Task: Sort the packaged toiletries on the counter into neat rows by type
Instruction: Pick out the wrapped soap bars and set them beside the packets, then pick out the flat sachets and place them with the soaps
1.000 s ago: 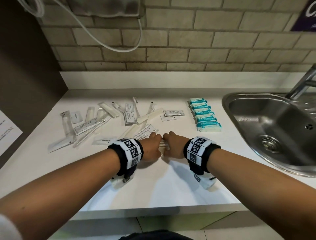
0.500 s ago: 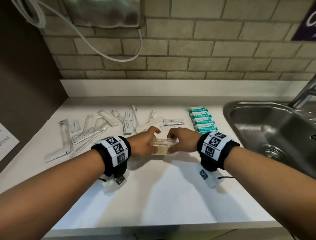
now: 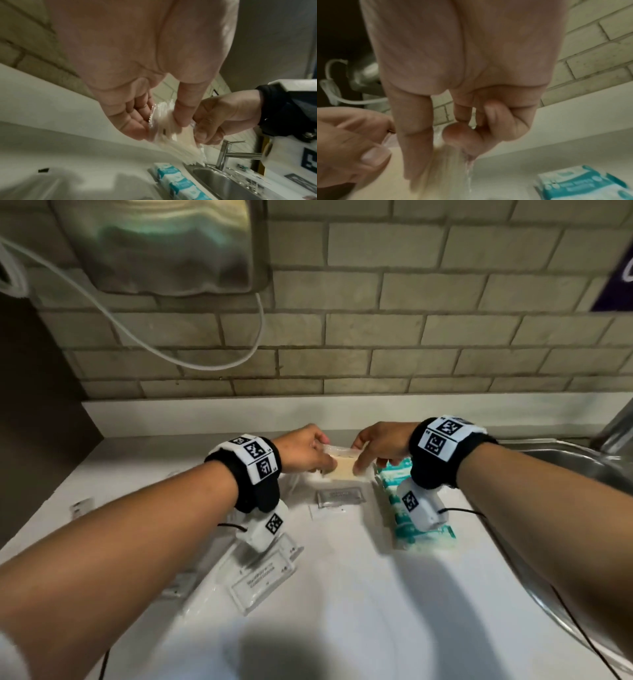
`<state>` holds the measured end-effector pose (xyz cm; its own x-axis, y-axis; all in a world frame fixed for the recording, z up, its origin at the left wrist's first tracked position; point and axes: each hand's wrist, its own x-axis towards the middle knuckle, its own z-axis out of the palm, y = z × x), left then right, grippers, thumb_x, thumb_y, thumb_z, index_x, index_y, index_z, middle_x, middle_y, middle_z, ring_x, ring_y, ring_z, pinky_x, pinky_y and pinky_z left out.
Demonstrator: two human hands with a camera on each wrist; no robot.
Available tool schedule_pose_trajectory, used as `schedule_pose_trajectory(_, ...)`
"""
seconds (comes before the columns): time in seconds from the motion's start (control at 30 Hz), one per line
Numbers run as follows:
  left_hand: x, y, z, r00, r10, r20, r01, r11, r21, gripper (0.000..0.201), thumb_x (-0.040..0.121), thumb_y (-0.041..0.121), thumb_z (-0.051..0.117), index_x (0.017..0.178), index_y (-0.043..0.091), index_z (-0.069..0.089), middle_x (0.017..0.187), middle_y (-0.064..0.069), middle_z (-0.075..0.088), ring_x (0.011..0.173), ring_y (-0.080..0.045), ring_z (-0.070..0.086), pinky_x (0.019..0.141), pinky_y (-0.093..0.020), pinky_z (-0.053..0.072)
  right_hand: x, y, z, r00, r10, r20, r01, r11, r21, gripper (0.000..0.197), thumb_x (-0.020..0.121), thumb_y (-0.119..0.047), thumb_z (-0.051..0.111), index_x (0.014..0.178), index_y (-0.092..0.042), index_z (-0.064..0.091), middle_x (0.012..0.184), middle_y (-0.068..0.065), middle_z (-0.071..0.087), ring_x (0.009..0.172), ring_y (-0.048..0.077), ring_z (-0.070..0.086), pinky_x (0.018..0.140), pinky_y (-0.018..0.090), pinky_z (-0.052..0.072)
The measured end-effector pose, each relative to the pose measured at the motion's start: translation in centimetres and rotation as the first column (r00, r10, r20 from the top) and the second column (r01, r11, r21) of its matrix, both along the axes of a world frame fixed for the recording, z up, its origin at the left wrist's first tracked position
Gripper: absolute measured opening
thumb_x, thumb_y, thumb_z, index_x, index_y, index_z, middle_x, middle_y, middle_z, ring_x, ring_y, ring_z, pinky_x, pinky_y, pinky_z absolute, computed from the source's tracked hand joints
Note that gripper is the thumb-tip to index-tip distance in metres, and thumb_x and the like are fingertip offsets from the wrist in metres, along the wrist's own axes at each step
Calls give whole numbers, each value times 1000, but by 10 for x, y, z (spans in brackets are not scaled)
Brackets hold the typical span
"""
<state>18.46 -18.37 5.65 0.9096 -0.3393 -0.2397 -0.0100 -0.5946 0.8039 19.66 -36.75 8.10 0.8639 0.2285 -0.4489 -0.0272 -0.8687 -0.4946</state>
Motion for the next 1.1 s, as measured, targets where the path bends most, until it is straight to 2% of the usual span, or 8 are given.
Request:
schedule_pose_trajectory(0.17, 49, -23, -33, 985, 110, -130, -108, 994, 23, 55, 84, 3, 69, 131, 3, 42, 80, -7, 59, 73, -23, 61, 84, -40, 55, 49, -5, -28, 998, -58, 3, 58, 991, -118, 37, 74, -23, 78, 108, -11, 67, 68, -1, 58, 58, 12, 51, 46, 20, 36)
schedule_pose_trajectory(0.27, 68, -30, -52, 979, 144, -143, -132, 987, 87, 56, 84, 9, 70, 132, 5, 43, 78, -5, 63, 62, -14, 59, 65, -24, 54, 68, -6, -49, 997, -57, -46, 48, 982, -183, 22, 72, -30, 77, 87, -15, 72, 63, -1, 60, 50, 12, 49, 46, 17, 37)
schedule_pose_trajectory(0.4, 83, -33, -75, 963, 190, -193, -170, 979, 115, 58, 81, 9, 74, 130, 4, 44, 88, -10, 64, 66, -20, 63, 77, -36, 58, 84, -5, -72, 990, -73, -117, 49, 979, -196, 13, 71, -27, 76, 68, -17, 69, 58, 1, 58, 49, 15, 48, 48, 19, 37)
schedule_pose_trajectory(0.73, 98, -39, -88, 957, 184, -223, -140, 970, 197, 42, 87, 9, 66, 120, 7, 41, 68, -9, 61, 45, -13, 52, 42, -21, 44, 96, 0, -84, 997, -35, -70, 16, 967, -253, 16, 67, -31, 75, 68, -16, 68, 56, 1, 58, 51, 18, 53, 56, 22, 41)
schedule_pose_trajectory(0.8, 99, -39, -88, 951, 198, -236, -151, 967, 203, 41, 86, 11, 68, 116, 9, 41, 69, -9, 63, 47, -13, 54, 46, -23, 46, 93, -1, -83, 998, -15, -67, -3, 966, -259, 15, 69, -30, 74, 65, -17, 68, 58, 1, 60, 51, 16, 54, 55, 21, 43)
schedule_pose_trajectory(0.87, 100, -38, -87, 947, 208, -244, -155, 963, 219, 44, 84, 17, 71, 116, 10, 42, 76, -9, 67, 55, -15, 59, 53, -25, 50, 90, -1, -80, 999, -5, -38, -4, 970, -243, 16, 72, -28, 75, 78, -14, 70, 72, 5, 66, 61, 18, 61, 60, 24, 49)
schedule_pose_trajectory(1.0, 102, -32, -81, 987, 137, -83, -88, 896, 434, 66, 76, 41, 75, 127, 13, 46, 117, -5, 60, 104, -23, 59, 91, -35, 50, 83, 0, -78, 995, 2, 100, 26, 960, -279, 60, 66, -29, 79, 119, -7, 60, 114, 11, 66, 102, 29, 65, 87, 37, 56)
schedule_pose_trajectory(1.1, 100, -26, -78, 991, 124, -50, -89, 892, 443, 77, 74, 47, 75, 134, 13, 40, 130, -6, 54, 115, -25, 55, 97, -37, 46, 72, 6, -78, 976, 59, 208, 8, 952, -307, 75, 66, -33, 82, 129, -12, 48, 125, 11, 51, 107, 32, 60, 89, 37, 52)
